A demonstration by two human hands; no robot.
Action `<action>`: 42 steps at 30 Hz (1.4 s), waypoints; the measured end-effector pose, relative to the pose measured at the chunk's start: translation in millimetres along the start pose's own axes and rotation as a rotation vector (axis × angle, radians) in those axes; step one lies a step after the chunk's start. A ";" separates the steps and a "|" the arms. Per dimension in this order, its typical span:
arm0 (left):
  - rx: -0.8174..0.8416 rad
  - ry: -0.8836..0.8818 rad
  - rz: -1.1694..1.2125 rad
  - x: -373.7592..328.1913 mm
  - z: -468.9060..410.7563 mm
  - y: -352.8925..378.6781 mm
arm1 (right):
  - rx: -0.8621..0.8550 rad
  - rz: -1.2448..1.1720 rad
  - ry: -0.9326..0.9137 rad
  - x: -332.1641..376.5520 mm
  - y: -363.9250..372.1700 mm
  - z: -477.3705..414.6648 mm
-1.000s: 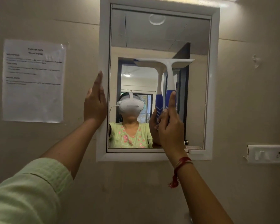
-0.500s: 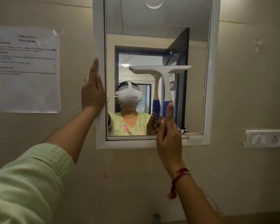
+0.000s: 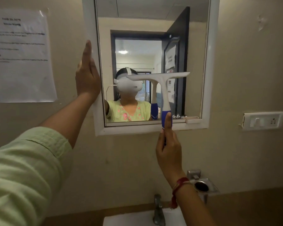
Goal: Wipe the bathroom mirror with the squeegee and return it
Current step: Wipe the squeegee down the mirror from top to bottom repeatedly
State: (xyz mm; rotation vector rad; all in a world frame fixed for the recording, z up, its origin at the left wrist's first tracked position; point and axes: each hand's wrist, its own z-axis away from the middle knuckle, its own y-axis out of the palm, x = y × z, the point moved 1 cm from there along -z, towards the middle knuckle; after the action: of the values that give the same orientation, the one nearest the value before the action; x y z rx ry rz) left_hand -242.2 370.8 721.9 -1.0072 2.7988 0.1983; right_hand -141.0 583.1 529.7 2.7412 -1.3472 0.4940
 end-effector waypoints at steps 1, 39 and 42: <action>0.001 -0.006 -0.003 -0.7 0.0 -0.3 | 0.007 -0.008 0.010 -0.5 -1.3 7.1; -0.015 -0.034 -0.096 -2.6 2.1 -3.1 | 0.075 -0.172 0.216 12.0 -26.8 125.0; -0.019 0.007 -0.044 -2.0 1.4 -3.0 | 0.028 -0.215 0.147 12.1 -31.3 110.1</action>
State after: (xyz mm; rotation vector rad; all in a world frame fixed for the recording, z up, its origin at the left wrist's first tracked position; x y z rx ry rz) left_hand -238.5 370.0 720.7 -1.0744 2.7828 0.2165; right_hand -80.9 573.3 432.0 2.7641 -1.0064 0.6862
